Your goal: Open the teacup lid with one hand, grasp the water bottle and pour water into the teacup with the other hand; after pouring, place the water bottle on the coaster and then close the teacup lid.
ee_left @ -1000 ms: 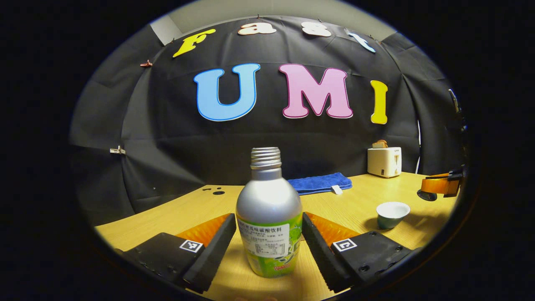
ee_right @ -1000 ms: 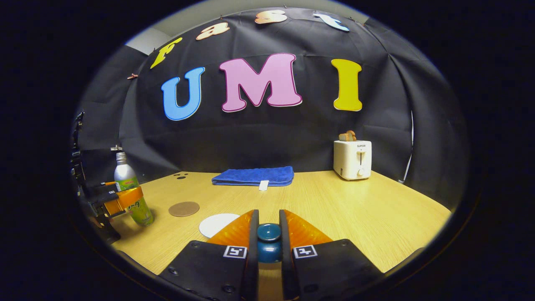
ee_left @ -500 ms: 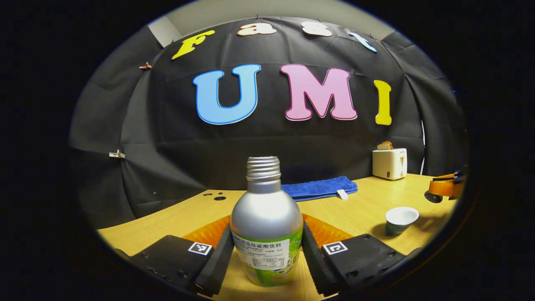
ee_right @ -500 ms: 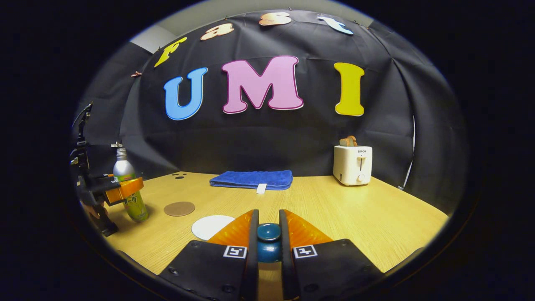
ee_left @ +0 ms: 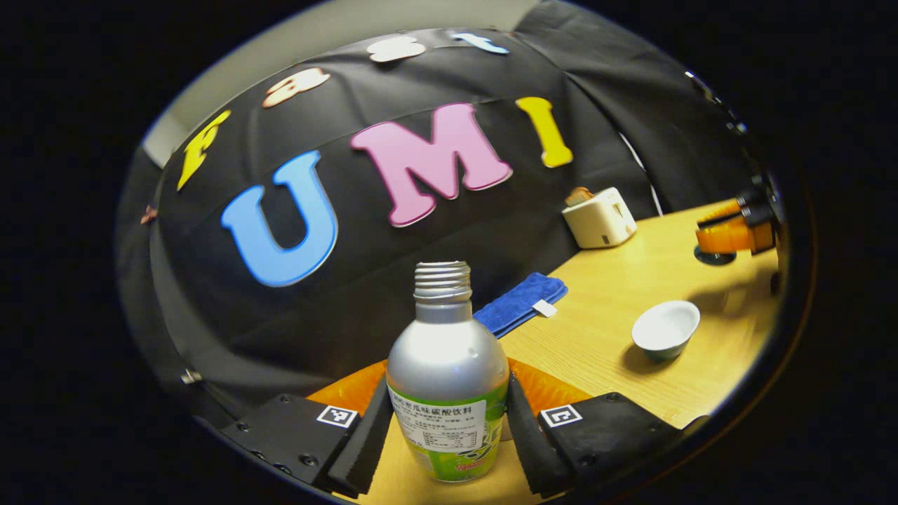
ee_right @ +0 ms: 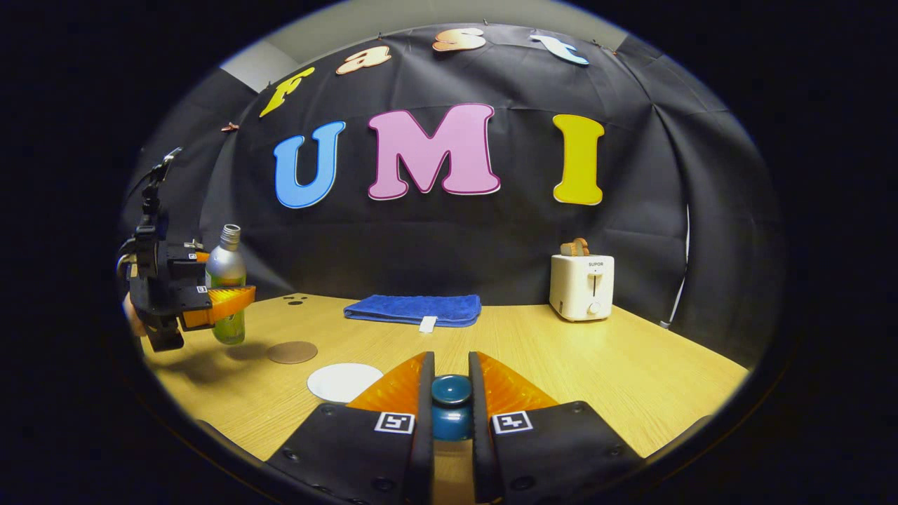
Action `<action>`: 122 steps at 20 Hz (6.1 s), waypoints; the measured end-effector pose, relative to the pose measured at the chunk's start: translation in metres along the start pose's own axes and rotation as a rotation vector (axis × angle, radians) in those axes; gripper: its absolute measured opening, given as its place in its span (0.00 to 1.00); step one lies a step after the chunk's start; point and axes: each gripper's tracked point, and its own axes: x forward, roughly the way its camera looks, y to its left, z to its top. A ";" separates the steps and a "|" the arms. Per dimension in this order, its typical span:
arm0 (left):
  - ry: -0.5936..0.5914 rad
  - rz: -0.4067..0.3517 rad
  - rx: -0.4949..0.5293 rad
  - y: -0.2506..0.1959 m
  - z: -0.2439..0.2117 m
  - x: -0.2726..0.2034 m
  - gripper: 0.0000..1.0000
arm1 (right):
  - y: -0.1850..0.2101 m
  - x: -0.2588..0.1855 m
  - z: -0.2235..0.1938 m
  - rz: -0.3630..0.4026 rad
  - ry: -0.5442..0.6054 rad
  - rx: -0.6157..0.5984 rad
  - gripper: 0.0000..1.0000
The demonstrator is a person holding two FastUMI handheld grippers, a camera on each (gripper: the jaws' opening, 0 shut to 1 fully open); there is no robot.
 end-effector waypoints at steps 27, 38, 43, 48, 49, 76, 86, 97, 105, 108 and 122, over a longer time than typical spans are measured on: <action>-0.012 -0.339 1.083 -0.093 0.015 0.049 0.80 | -0.044 -0.001 0.001 -0.062 -0.006 -0.004 0.25; 0.014 -0.378 1.270 -0.094 0.008 0.048 0.80 | -0.042 -0.001 0.001 -0.051 -0.005 -0.004 0.25; 0.025 -0.373 1.300 -0.090 0.006 0.050 0.81 | -0.042 -0.001 0.001 -0.051 -0.005 -0.004 0.25; 0.030 -0.373 1.352 -0.085 0.005 0.050 0.81 | -0.042 -0.002 0.001 -0.049 -0.006 -0.004 0.25; 0.028 -0.373 1.364 -0.084 0.005 0.051 0.81 | -0.042 -0.002 0.001 -0.049 -0.006 -0.004 0.25; 0.022 -0.371 1.679 -0.079 0.029 0.055 0.82 | -0.040 -0.002 0.001 -0.037 -0.005 -0.006 0.25; 0.012 -0.356 1.700 -0.078 0.031 0.053 0.82 | -0.039 -0.002 0.001 -0.026 -0.005 -0.005 0.25; -0.026 -0.322 1.688 -0.080 0.033 0.053 0.81 | -0.039 -0.002 0.001 -0.026 -0.006 -0.006 0.25; -0.061 -0.327 1.495 -0.084 0.026 0.050 0.81 | -0.041 -0.002 0.000 -0.033 -0.006 -0.006 0.25; -0.058 -0.294 1.284 -0.081 0.017 0.054 0.81 | -0.041 -0.003 0.001 -0.037 -0.006 -0.006 0.25; -0.140 -0.009 -0.013 -0.001 0.029 0.031 0.80 | -0.051 -0.006 0.001 -0.107 -0.007 -0.008 0.25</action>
